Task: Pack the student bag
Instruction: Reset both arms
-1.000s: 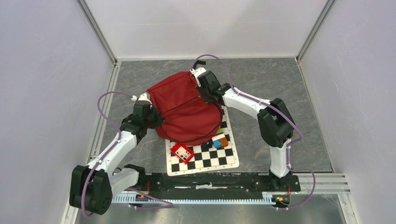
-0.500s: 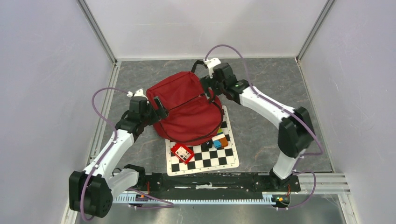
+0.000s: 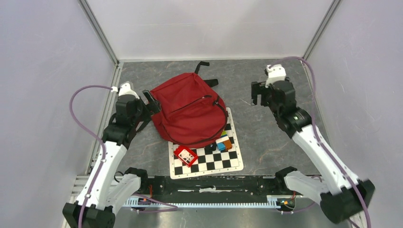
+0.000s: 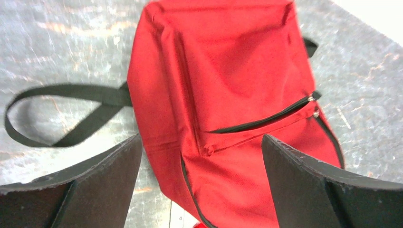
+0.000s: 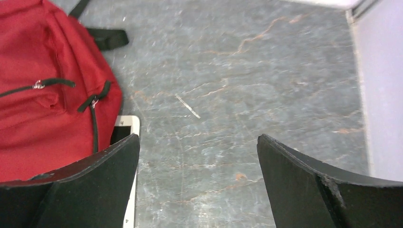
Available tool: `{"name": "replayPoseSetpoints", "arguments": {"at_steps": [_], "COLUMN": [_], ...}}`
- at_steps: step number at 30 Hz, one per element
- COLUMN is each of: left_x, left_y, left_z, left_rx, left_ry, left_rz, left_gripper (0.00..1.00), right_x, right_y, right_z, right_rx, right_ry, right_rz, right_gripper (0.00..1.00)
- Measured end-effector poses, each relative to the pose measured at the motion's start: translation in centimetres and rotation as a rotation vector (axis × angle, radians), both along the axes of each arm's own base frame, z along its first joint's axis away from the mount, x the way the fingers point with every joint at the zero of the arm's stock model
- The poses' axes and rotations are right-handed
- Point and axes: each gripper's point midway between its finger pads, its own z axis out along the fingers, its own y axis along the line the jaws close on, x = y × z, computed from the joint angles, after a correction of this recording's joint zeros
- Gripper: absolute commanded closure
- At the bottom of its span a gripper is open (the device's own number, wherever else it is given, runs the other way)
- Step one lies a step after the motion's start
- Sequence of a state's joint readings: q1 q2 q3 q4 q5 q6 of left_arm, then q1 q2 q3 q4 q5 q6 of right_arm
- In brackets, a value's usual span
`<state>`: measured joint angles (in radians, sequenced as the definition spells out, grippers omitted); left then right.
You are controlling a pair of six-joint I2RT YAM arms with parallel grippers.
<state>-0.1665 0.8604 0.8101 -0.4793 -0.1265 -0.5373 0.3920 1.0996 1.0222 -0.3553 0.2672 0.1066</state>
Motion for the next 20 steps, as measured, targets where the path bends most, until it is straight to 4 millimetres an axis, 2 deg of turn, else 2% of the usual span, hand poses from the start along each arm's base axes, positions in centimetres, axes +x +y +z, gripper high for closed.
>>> {"name": "replayPoseSetpoints", "arguments": {"at_steps": [4,6,10,14,17,20], "left_x": [-0.5,-1.2,-2.7,-3.2,-3.2,-3.2], "left_y": [0.9,1.5,2.6,3.2,3.3,3.3], "left_z": [4.6,6.6,8.7,8.4,7.3,7.1], "left_rx": [0.035,0.063,0.117,0.157,0.174,0.185], "left_ry": [-0.132,-0.205,-0.298,-0.308,-0.280,-0.275], "left_rz": [0.012,0.019,0.030,0.040,0.032,0.026], "left_gripper": [0.00,0.00,0.00,0.00,0.00,0.00], "right_x": [-3.0,-4.2,-6.2,-7.0,-7.0,-6.9], "right_y": [-2.8,-3.9,-5.7,-6.7,-7.1,-7.3], "right_z": [3.1,3.8,3.0,2.4,3.0,3.6], "right_rx": [0.013,0.023,0.028,0.021,0.019,0.015], "right_ry": [-0.164,-0.236,-0.325,-0.361,-0.389,-0.412], "right_rz": [-0.066,-0.094,-0.142,-0.176,-0.192,-0.203], "right_gripper": [0.02,0.02,0.02,0.02,0.02,0.02]}}
